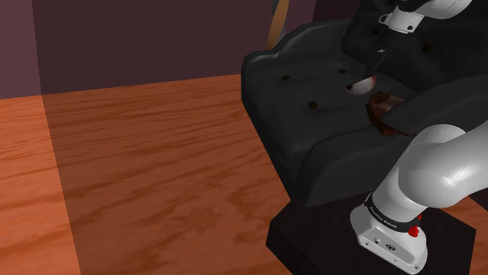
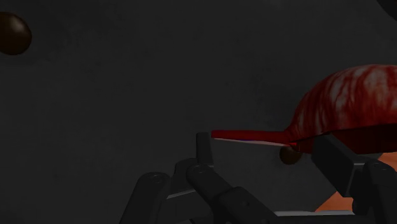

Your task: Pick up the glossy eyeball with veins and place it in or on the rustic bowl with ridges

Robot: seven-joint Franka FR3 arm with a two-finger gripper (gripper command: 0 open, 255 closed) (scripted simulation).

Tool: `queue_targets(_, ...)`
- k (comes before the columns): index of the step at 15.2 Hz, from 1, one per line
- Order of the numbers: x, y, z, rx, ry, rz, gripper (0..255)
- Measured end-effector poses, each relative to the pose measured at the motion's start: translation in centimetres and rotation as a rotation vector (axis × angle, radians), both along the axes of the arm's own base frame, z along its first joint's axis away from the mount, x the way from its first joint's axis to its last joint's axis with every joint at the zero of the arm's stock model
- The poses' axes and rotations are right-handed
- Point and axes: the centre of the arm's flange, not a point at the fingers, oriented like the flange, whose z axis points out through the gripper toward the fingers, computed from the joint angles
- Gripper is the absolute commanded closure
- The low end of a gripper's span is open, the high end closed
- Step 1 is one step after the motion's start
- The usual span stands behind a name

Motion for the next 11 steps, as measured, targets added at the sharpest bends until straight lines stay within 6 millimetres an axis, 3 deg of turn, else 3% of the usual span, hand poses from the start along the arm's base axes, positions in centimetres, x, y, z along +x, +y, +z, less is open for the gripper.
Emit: queue_targets(11, 0.2, 0.1, 5.8, 0.0, 0.0, 0.0, 255)
